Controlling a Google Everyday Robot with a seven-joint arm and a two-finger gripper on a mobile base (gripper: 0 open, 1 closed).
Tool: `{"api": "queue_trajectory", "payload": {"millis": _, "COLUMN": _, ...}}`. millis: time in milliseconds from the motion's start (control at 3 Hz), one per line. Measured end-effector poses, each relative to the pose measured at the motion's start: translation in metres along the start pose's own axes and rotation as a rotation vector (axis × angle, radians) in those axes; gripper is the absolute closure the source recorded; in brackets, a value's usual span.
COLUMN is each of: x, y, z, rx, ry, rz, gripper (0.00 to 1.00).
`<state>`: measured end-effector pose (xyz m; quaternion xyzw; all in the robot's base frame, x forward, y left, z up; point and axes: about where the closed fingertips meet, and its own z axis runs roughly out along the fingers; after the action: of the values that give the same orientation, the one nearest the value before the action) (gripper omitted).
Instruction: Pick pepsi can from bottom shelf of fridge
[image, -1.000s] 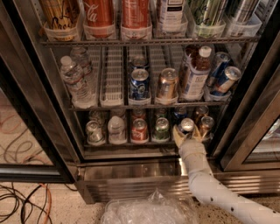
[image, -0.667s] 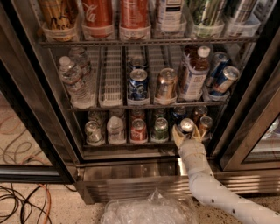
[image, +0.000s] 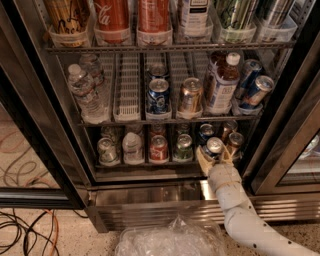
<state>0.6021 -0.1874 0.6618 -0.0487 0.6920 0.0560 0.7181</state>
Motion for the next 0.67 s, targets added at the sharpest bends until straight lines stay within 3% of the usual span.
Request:
{"api": "queue_trajectory", "payload": {"millis": 333, "x": -0.002, "y": -0.002, "z": -0.007, "rx": -0.011, "ry": -0.004, "rz": 0.001, "gripper": 1.0}}
{"api": "queue_trajectory", "payload": {"millis": 667, "x": -0.013, "y": 0.005, "z": -0.013, "rx": -0.056, "ry": -0.018, "rz": 0.0, "gripper": 1.0}}
